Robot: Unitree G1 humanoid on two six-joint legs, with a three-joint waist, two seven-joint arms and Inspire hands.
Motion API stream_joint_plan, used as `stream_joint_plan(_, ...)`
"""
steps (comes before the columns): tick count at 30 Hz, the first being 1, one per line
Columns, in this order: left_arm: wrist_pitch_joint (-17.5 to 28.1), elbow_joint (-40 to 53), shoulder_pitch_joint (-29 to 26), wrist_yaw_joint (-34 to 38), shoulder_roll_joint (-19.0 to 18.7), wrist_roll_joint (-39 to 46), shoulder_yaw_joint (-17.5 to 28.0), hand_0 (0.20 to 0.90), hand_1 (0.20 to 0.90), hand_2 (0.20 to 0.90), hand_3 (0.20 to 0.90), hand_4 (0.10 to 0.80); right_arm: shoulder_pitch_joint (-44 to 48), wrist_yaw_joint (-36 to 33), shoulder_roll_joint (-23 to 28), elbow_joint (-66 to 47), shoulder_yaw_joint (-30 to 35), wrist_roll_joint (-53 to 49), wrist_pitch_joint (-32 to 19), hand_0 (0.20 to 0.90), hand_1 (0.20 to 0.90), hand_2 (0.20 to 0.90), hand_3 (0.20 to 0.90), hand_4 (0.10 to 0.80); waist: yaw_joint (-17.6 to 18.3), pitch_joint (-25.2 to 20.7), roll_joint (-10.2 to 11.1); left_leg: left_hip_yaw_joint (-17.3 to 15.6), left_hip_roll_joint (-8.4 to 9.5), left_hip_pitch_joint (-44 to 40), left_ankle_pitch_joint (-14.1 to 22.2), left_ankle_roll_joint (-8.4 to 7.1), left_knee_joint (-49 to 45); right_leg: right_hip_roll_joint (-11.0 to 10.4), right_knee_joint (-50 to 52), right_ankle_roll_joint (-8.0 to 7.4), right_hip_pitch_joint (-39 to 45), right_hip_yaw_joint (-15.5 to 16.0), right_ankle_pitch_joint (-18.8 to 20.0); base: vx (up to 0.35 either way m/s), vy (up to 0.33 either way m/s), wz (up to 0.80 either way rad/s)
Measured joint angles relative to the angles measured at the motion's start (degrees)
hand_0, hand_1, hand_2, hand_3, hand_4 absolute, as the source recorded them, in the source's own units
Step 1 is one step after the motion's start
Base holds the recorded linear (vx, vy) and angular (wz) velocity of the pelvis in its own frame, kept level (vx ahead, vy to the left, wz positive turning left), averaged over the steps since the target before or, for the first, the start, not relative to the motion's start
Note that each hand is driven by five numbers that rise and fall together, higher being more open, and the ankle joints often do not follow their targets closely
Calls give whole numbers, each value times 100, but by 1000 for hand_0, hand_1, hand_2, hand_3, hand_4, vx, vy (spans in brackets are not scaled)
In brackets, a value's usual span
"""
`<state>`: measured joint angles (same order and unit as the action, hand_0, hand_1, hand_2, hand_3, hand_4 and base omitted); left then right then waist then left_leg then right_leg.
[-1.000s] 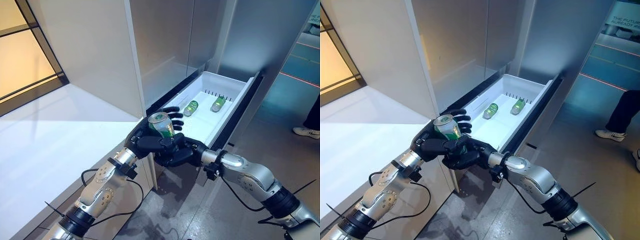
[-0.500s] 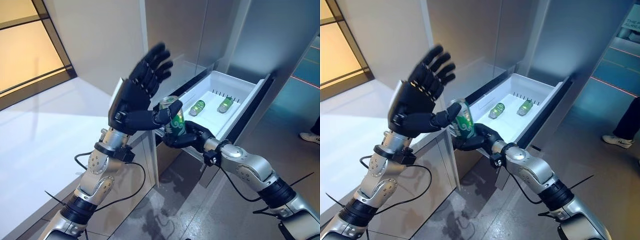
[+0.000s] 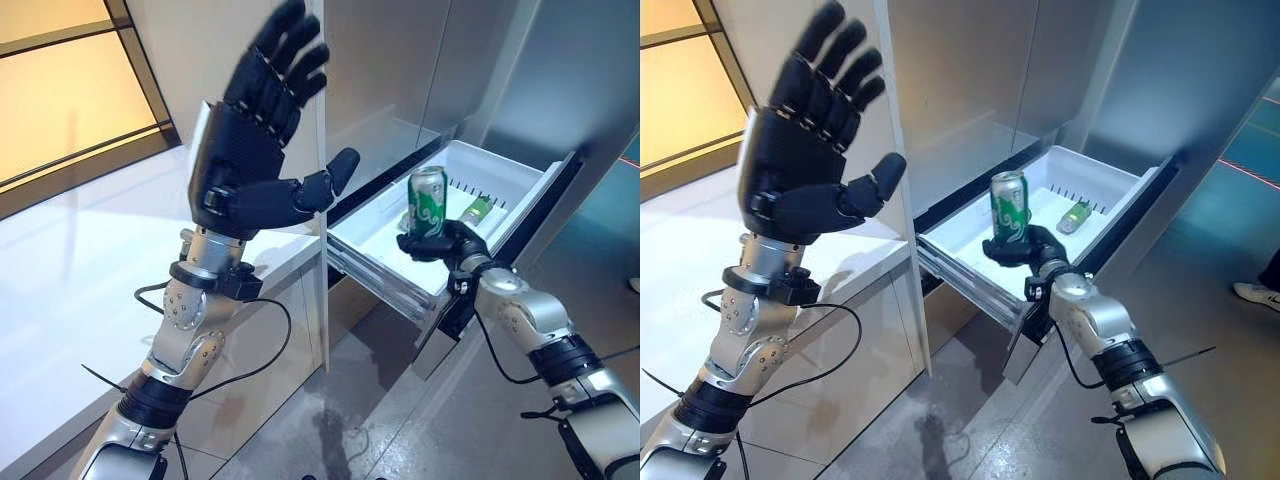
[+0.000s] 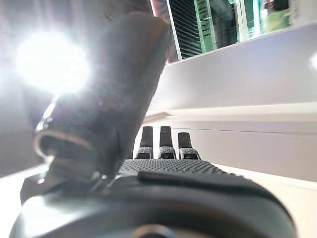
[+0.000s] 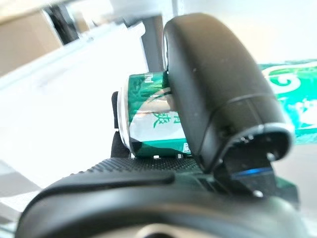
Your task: Put drinks into fridge and close the fridge
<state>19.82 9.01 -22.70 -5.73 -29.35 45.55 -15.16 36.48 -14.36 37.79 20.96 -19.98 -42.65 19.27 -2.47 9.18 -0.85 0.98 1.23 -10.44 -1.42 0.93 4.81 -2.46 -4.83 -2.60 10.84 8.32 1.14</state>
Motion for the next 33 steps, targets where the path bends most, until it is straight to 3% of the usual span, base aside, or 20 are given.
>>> stream_joint_plan(4,-637,-369,186,-253,292,362,-113,900,900,900,900,800,335,-42,59,735,1,-1,-229,300,300,300,200,100,-89,52,-49,150,25,-11,-15,-3,1,-13,0,-9,78,126,-35,59,27,20)
stream_joint_plan(9,-1568,-570,959,-859,536,774,-454,900,900,900,900,800,617,-26,90,1673,97,104,-273,300,300,300,200,100,-296,122,-55,361,67,-24,-23,-6,0,-38,-1,-24,183,376,-106,83,37,23)
stream_joint_plan(13,-2397,-643,1500,-1296,452,833,-931,900,900,900,900,800,638,114,249,2244,104,355,-277,300,300,300,200,100,-494,187,-84,546,110,17,-57,14,0,-84,-2,-57,226,545,-149,92,18,24)
stream_joint_plan(20,-3164,-984,2103,-1661,105,973,-1608,900,900,900,900,800,876,371,352,3116,109,935,-283,300,300,300,200,100,-575,328,-148,813,193,176,-169,43,-1,-161,-1,-99,206,842,-178,8,1,25)
stream_joint_plan(28,-3133,-2390,2405,-1711,-78,259,-1977,900,900,900,900,800,1413,1141,776,4086,115,1854,-291,300,300,300,200,100,-700,654,-284,986,184,678,-307,-13,-34,-128,2,-43,-201,1025,-122,-80,-24,14)
stream_joint_plan(33,-2226,-3551,2298,-828,-75,-1316,-1903,900,900,900,900,800,1557,1539,945,4143,122,2152,-171,300,300,300,200,100,-691,1149,-250,975,175,981,-309,-26,-163,-111,6,-5,-429,1035,-74,-72,-55,2)
